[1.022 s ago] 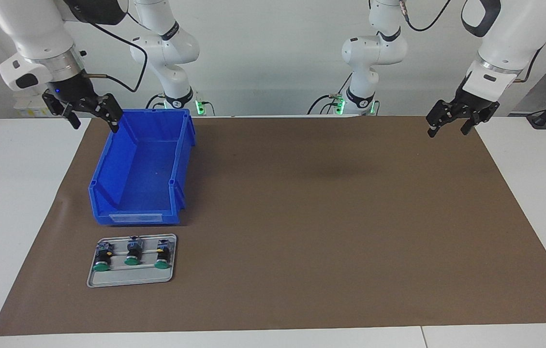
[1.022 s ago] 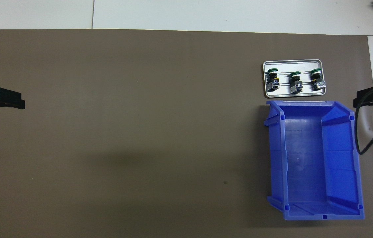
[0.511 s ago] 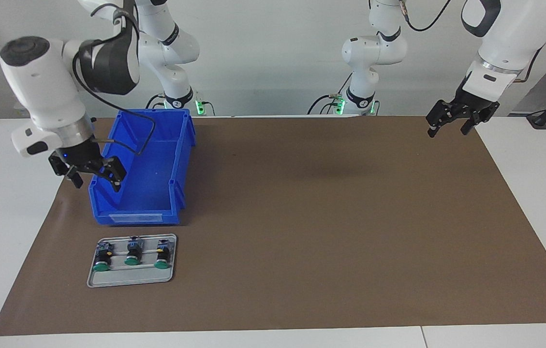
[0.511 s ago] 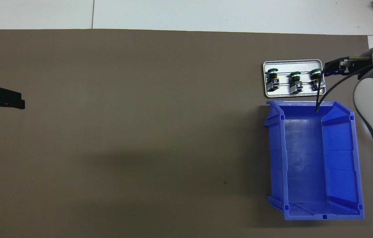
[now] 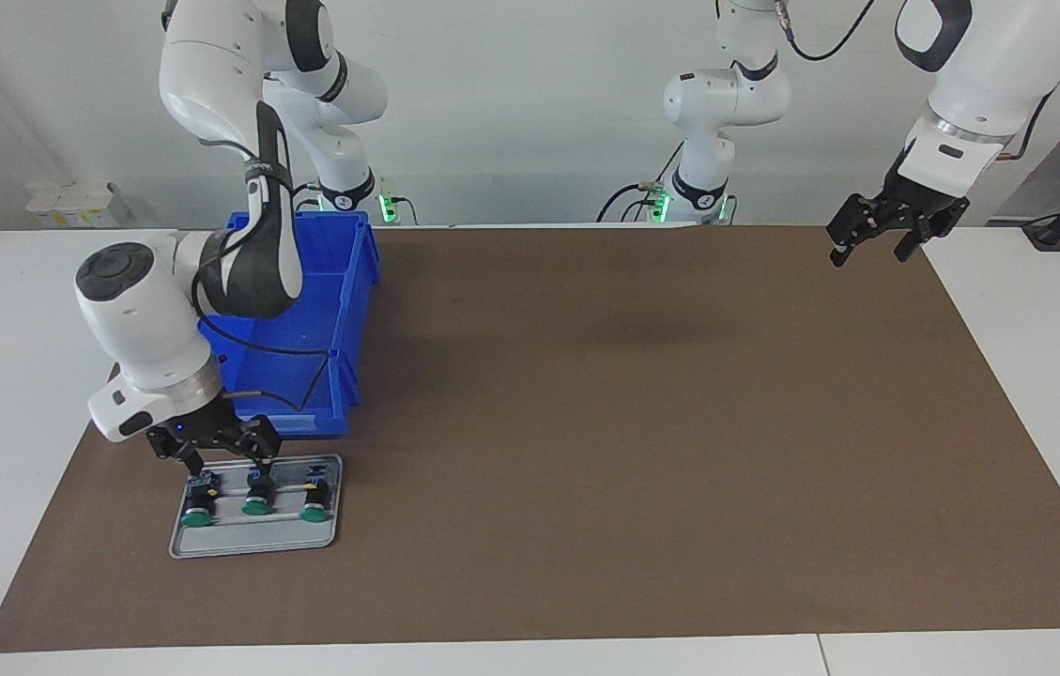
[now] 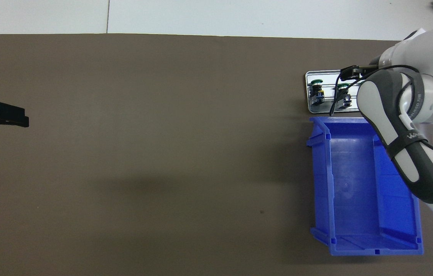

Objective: Place and press button with both arms
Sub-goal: 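Reach the right gripper to the metal tray and grasp a green button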

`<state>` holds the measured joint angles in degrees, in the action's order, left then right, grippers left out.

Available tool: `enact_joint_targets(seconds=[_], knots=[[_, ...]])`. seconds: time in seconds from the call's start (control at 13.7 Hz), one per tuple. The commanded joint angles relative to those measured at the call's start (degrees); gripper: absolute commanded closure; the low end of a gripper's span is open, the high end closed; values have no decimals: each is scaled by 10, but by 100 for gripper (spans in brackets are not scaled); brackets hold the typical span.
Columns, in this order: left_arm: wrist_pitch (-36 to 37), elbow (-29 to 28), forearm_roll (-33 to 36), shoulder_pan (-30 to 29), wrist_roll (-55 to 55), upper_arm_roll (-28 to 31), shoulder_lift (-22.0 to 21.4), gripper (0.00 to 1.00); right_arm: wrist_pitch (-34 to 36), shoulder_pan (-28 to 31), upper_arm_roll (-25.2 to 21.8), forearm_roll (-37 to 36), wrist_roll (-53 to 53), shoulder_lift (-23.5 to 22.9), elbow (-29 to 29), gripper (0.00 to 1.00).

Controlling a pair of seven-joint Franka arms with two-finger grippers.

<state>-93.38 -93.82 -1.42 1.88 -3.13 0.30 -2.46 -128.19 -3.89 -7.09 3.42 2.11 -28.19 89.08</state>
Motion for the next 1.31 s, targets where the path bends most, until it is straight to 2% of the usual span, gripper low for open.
enact_joint_targets(seconds=[0.0, 0.22, 0.29, 0.58, 0.66, 0.73, 0.8, 0.88, 1.02, 1.17, 1.24], knots=[[4, -11, 1, -2, -2, 0, -17, 1, -39, 12, 9, 12, 43, -6, 47, 0], [9, -16, 1, -3, -2, 0, -19, 1, -47, 19, 9, 13, 56, -6, 76, 0], [10, -17, 1, -3, -3, 0, -20, 1, -48, 18, 9, 13, 56, -6, 82, 4], [12, -17, 1, -3, -2, 1, -20, 1, -79, 19, 9, 12, 54, -19, 86, 34], [10, -17, 1, -3, -3, 1, -20, 1, -94, 15, 9, 13, 52, -27, 86, 37], [12, -17, 1, -3, -3, 1, -20, 1, -105, 14, 9, 12, 51, -30, 86, 49], [11, -17, 1, -3, -3, 1, -20, 1, -105, 13, 9, 13, 51, -30, 86, 86], [11, -17, 1, -3, -3, 1, -20, 1, -101, 13, 9, 13, 51, -30, 85, 100], [11, -17, 1, -3, -3, 1, -20, 1, -90, 13, 9, 16, 46, -29, 74, 100], [11, -17, 1, -3, -3, 1, -20, 1, -35, 12, 8, 25, 22, -29, 22, 100], [12, -17, 1, -3, -3, 1, -20, 1, 1, 12, 7, 24, -23, -26, -8, 100]])
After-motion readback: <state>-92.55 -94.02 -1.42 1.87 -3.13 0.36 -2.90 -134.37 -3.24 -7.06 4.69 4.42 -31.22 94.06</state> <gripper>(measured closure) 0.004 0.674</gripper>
